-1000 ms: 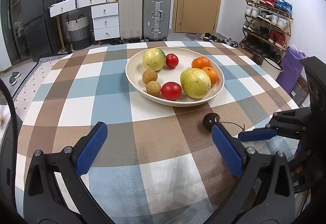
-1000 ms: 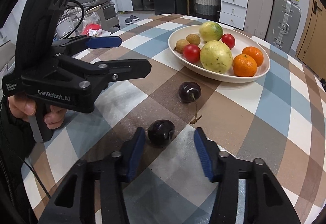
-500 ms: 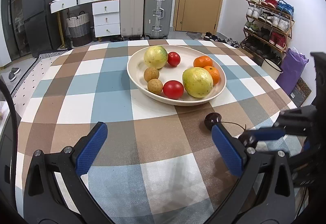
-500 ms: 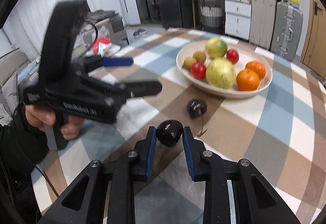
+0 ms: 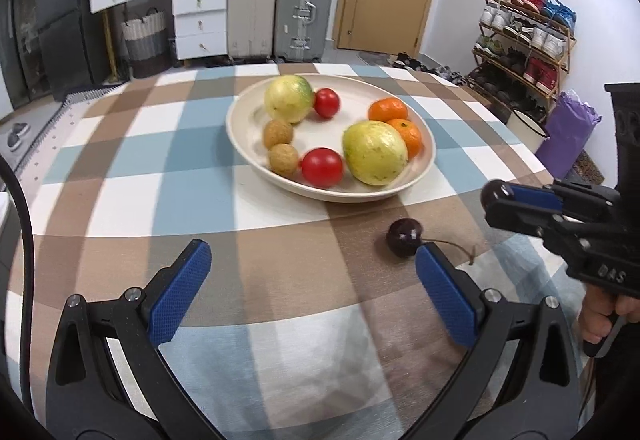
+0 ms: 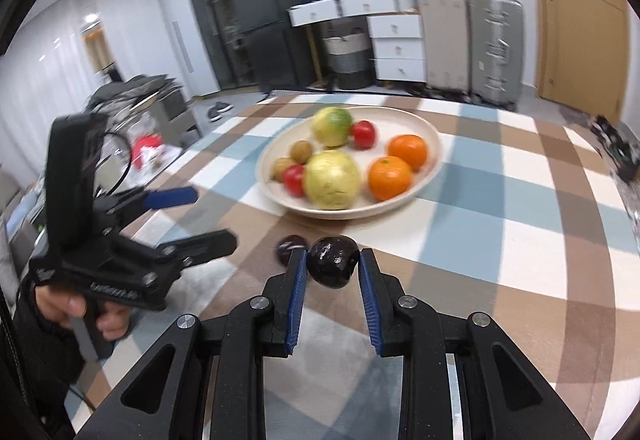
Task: Organize fruits
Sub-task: 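Grasp the dark plum on the tablecloth with the right tool, then grasp the dark cherry by its body with the left tool while the right tool holds the plum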
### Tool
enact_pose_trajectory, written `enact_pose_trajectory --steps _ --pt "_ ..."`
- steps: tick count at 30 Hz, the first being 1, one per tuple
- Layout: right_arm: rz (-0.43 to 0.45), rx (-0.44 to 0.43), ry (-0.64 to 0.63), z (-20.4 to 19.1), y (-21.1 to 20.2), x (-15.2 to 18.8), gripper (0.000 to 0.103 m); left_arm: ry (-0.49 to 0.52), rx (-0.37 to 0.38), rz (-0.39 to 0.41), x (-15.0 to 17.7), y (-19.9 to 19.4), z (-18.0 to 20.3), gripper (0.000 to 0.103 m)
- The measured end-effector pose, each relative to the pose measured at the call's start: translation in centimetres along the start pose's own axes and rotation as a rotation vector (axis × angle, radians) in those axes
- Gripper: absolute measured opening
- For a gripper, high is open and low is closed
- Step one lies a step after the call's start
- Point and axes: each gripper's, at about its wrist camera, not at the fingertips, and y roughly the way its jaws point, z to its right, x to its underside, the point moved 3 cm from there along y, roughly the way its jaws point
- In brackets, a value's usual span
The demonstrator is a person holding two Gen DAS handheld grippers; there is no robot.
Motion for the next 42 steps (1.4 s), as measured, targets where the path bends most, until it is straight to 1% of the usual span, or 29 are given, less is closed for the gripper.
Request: enact_pose_trajectory --steps 3,7,10,13,16,17,19,20,21,22,23,24,26,31,37,42 --pt "0.005 0.022 0.033 1.1 -0.1 0.0 0.027 0.011 0.024 -0.029 -0.2 0.9 0.9 0.102" --pt "0.001 0.037 0.067 2.1 0.1 0.1 0.027 0.074 0.001 -0.1 0.0 2.5 2.3 0.101" --pt "-0.001 0.038 0.078 2.4 0.1 0.2 0.027 0.107 -0.005 -0.12 0.1 3.2 3.2 0.101" --pt "-0.008 0.035 0.08 2.6 0.3 0.3 0.027 0.141 -0.003 -0.137 0.0 3.9 4.1 0.097" --pt "-0.013 0.035 0.079 2.6 0.4 0.3 0.027 0.164 0.009 -0.152 -0.2 4.7 4.9 0.083" --pt "-0.014 0.037 0.077 2.5 0.4 0.4 0.027 0.174 0.017 -0.159 -0.3 5.0 5.2 0.077" --pt "-0.016 0.038 0.079 2.6 0.4 0.4 0.027 0.19 0.028 -0.155 -0.4 5.1 5.5 0.069" --pt "-0.016 0.038 0.08 2.6 0.4 0.4 0.027 0.198 0.043 -0.15 -0.5 5.2 5.8 0.059" --pt "-0.016 0.039 0.08 2.6 0.4 0.4 0.027 0.203 0.049 -0.147 -0.5 5.2 6.0 0.052" --pt "-0.016 0.039 0.08 2.6 0.5 0.4 0.027 0.206 0.056 -0.145 -0.6 5.2 6.1 0.05" --pt "-0.016 0.04 0.08 2.6 0.5 0.4 0.027 0.208 0.063 -0.143 -0.6 5.1 6.1 0.043" --pt "-0.016 0.039 0.08 2.6 0.5 0.4 0.027 0.208 0.074 -0.141 -0.6 5.1 6.2 0.032" --pt "-0.016 0.038 0.078 2.6 0.5 0.4 0.027 0.208 0.097 -0.137 -0.7 4.9 6.3 0.022" --pt "-0.022 0.036 0.073 2.6 0.8 0.5 0.027 0.204 0.105 -0.114 -0.8 4.4 6.3 0.022" --pt "-0.033 0.037 0.067 2.4 1.2 0.6 0.027 0.168 0.114 -0.083 -1.0 3.5 5.2 0.022" --pt "-0.029 0.032 0.062 2.2 1.3 0.6 0.027 0.142 0.104 -0.022 -1.5 2.0 4.0 0.022"
